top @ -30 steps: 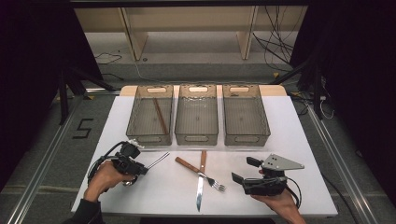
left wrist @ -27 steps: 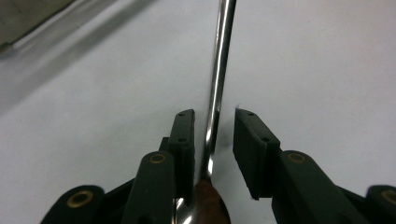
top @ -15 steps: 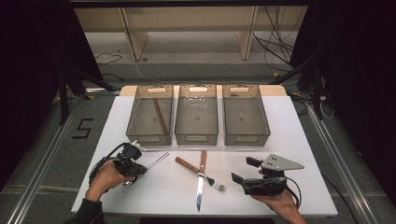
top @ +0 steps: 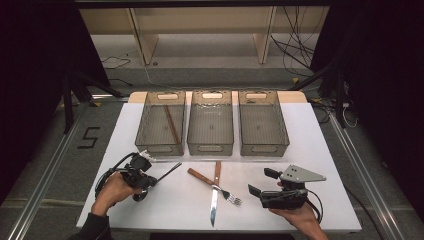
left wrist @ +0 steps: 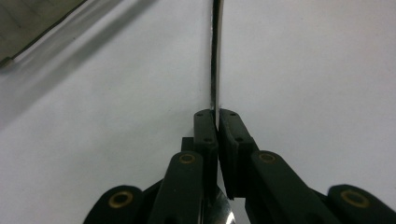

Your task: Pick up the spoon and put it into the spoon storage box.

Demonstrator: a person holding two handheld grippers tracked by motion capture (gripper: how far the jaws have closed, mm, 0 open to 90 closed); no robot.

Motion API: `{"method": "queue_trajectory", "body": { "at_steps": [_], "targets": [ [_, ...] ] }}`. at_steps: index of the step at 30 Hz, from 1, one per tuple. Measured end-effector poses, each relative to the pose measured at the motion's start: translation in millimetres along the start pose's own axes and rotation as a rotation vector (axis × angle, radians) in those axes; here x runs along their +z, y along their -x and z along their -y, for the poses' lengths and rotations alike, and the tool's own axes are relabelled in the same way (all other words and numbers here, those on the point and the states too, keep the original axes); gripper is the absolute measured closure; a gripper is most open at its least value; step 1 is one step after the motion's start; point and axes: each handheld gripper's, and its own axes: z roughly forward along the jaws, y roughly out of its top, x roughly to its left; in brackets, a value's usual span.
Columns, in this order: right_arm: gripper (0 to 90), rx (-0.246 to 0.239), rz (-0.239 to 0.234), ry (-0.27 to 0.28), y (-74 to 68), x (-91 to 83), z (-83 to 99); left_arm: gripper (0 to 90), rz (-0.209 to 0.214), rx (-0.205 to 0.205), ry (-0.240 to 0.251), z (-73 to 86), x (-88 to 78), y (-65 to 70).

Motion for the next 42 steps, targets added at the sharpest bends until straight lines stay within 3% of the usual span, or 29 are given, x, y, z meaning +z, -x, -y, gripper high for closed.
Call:
{"method": "queue_trajectory", "body": {
  "at_steps": [3, 5, 14, 18, 26, 33, 42],
  "targets": [
    [19.3, 0.0, 0.0, -0.002, -0.3, 0.4, 0.0, 87.4, 0.021, 0.004, 0.009, -0.8, -2.1, 2.0],
    [19.3, -0.001, -0.001, -0.003, -0.4, 0.6, 0.0, 87.9, 0.009, 0.017, -0.001, -2.1, -1.9, 4.1],
    [19.5, 0.0, -0.001, -0.003, -0.3, 0.5, 0.0, 87.6, 0.022, -0.006, 0.002, -1.3, 0.2, 2.1],
    [19.5, 0.0, -0.001, 0.0, -0.2, 0.1, -0.1, 89.1, 0.049, -0.006, 0.006, -1.3, -0.6, 2.1],
    [19.5, 0.002, -0.001, 0.004, -0.2, -0.6, -0.5, 89.4, 0.036, -0.01, 0.027, -0.9, -7.2, 0.3],
    [19.5, 0.001, -0.002, 0.002, -0.8, -0.1, -0.4, 89.3, 0.046, -0.016, 0.073, -3.5, -16.7, 1.3],
    [19.5, -0.001, -0.004, 0.004, -1.8, 0.7, 0.0, 89.3, 0.083, -0.033, 0.212, -16.0, -36.5, 3.8]
  ]
}}
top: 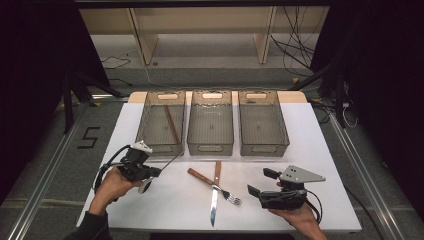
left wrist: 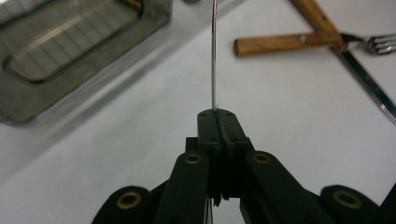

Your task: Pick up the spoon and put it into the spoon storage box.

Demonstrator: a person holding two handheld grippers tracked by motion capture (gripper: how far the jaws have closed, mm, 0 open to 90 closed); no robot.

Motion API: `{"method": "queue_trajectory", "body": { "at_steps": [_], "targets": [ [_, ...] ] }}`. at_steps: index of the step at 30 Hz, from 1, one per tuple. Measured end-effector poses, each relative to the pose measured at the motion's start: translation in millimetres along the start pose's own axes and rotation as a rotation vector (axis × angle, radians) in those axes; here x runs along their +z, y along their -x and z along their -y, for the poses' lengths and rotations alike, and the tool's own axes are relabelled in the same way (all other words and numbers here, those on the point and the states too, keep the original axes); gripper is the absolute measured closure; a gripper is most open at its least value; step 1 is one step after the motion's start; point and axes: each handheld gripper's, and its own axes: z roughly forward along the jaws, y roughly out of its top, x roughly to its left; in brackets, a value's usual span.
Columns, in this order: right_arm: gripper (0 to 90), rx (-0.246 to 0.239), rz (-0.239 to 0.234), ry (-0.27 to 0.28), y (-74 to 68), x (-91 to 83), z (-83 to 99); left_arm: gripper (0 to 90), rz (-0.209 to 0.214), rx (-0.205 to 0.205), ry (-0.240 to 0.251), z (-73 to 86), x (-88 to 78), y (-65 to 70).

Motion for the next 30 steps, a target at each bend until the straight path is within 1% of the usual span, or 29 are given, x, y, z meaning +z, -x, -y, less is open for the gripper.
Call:
{"method": "queue_trajectory", "body": {
  "at_steps": [2, 5, 7, 9, 11, 12, 13, 14, 18, 20, 23, 28, 30],
  "targets": [
    [19.5, 0.0, 0.001, 0.001, -0.3, -0.5, -0.1, 89.3, 0.009, -0.013, 0.043, -5.4, -2.8, -0.9],
    [19.5, 0.004, 0.003, 0.003, -0.3, -0.6, 0.3, 89.3, 0.014, -0.018, 0.08, -15.2, -3.8, -1.9],
    [19.5, 0.005, 0.003, 0.002, -0.4, -0.8, 0.5, 89.3, 0.018, -0.023, 0.093, -23.4, -2.8, -2.7],
    [19.5, 0.006, 0.004, 0.004, -0.4, -1.3, 0.5, 89.3, 0.011, -0.022, 0.104, -32.8, -1.8, -3.7],
    [19.5, 0.006, 0.004, 0.008, -0.2, -1.8, 0.6, 89.4, 0.019, -0.023, 0.114, -42.2, -1.6, -5.7],
    [19.5, 0.009, 0.005, 0.007, -0.3, -2.0, 0.6, 89.3, 0.026, -0.034, 0.123, -46.8, -1.2, -6.3],
    [19.5, 0.008, 0.004, 0.008, -0.2, -2.1, 0.8, 89.3, 0.026, -0.031, 0.126, -51.5, -1.0, -7.7],
    [19.5, 0.01, 0.003, 0.008, -0.1, -2.1, 0.9, 89.3, 0.025, -0.04, 0.133, -56.0, -0.1, -8.0],
    [19.5, 0.01, -0.001, 0.006, -0.3, -1.2, 1.5, 89.3, 0.017, -0.043, 0.145, -73.0, 2.5, -9.0],
    [19.5, 0.009, -0.002, 0.003, -0.6, -0.4, 1.8, 89.3, 0.029, -0.04, 0.148, -81.3, 3.6, -8.2],
    [19.5, 0.012, -0.004, 0.004, -0.4, -0.2, 1.8, 89.3, 0.02, -0.04, 0.158, -93.5, 6.0, -8.1],
    [19.5, 0.013, -0.009, 0.006, -0.1, -0.5, 1.8, 89.3, 0.015, -0.046, 0.165, -111.4, 12.3, -11.4],
    [19.5, 0.013, -0.01, 0.005, 0.0, -0.3, 2.0, 89.3, 0.016, -0.054, 0.175, -117.5, 13.9, -12.3]
  ]
}}
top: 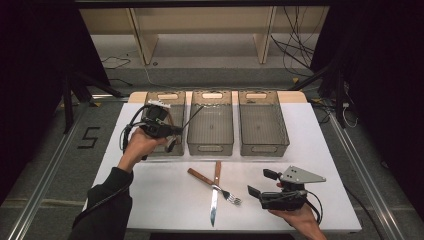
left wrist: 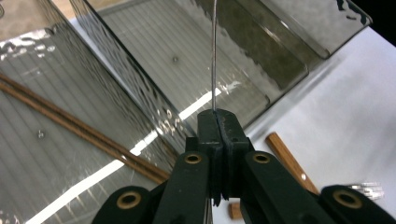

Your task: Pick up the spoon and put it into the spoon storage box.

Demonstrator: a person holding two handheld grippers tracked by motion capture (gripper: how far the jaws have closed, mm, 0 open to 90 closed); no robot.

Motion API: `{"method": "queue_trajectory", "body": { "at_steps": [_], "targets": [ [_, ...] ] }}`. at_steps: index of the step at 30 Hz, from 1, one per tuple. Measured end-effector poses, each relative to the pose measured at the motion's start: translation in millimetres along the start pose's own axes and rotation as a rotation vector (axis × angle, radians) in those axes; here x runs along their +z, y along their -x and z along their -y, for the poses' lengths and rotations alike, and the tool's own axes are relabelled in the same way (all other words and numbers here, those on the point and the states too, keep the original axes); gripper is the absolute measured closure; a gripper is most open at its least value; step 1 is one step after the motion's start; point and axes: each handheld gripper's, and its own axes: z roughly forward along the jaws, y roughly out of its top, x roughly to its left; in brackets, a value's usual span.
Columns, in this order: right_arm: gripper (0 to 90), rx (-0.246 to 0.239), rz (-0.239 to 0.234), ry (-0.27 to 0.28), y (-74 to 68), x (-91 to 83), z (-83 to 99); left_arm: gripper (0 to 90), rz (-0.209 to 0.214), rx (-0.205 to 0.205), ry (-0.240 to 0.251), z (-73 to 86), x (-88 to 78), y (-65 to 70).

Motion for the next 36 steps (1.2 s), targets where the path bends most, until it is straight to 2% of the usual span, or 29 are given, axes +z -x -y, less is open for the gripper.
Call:
{"method": "queue_trajectory", "body": {
  "at_steps": [7, 18, 23, 27, 36],
  "targets": [
    [19.5, 0.005, -0.001, 0.0, 0.6, 0.5, 0.5, 89.3, 0.001, -0.013, 0.001, -21.8, 9.6, -3.0],
    [19.5, 0.002, -0.002, 0.002, 1.6, -0.4, 0.9, 89.2, -0.031, -0.032, 0.008, -52.3, 29.6, -8.9],
    [19.5, 0.006, -0.002, 0.0, 1.7, 0.5, 1.4, 89.3, -0.036, -0.064, 0.0, -59.3, 42.4, -10.8],
    [19.5, 0.008, -0.004, 0.001, 1.6, 0.6, 1.5, 89.3, -0.015, -0.089, 0.005, -62.6, 51.4, -8.2],
    [19.5, 0.007, -0.005, 0.002, 2.1, 0.2, 1.9, 89.2, 0.001, -0.088, 0.008, -63.9, 65.5, -1.3]
  ]
}}
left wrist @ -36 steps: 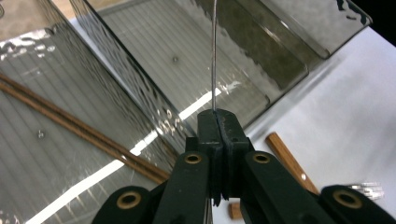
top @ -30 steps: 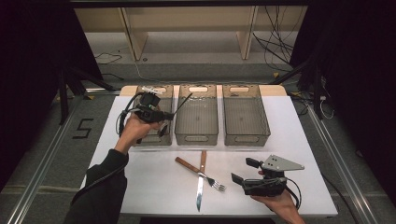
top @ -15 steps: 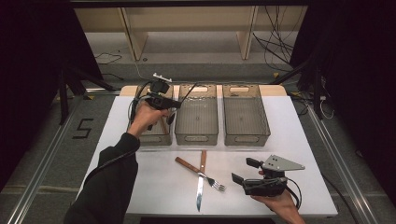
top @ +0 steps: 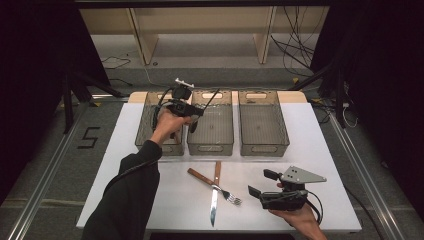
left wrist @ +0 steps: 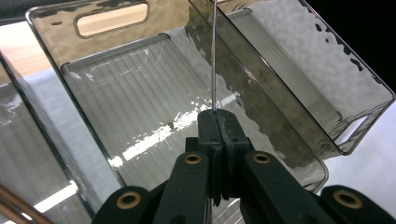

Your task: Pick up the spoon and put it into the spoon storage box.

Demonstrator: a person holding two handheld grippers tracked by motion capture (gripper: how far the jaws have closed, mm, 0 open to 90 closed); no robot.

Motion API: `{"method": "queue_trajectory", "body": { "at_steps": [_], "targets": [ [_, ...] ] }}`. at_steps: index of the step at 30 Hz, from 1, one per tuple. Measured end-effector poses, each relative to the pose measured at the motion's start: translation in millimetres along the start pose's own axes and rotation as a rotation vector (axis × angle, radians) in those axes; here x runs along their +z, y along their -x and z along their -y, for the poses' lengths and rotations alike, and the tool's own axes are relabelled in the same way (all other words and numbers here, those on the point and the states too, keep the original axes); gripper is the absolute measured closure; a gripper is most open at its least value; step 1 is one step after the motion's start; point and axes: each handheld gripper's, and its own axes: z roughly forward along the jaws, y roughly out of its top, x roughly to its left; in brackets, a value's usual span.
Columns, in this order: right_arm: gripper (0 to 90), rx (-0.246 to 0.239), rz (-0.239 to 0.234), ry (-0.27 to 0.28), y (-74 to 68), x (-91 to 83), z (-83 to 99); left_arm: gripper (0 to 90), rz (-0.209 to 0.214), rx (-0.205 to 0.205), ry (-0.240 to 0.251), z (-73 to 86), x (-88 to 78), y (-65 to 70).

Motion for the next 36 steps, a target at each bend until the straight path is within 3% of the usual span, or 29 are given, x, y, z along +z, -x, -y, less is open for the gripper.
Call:
{"method": "queue_trajectory", "body": {
  "at_steps": [20, 33, 36],
  "targets": [
    [19.5, -0.002, 0.001, -0.001, -0.8, -0.2, -0.1, 89.0, -0.005, -0.001, -0.01, 4.1, 20.3, 6.5],
    [19.5, -0.003, 0.002, -0.001, 0.0, -1.0, -0.4, 87.7, -0.009, -0.03, -0.023, 10.7, 27.6, 0.2],
    [19.5, -0.003, 0.001, 0.0, 0.1, -1.0, -0.4, 72.2, 0.009, -0.052, -0.02, 9.4, 26.8, -1.6]
  ]
}}
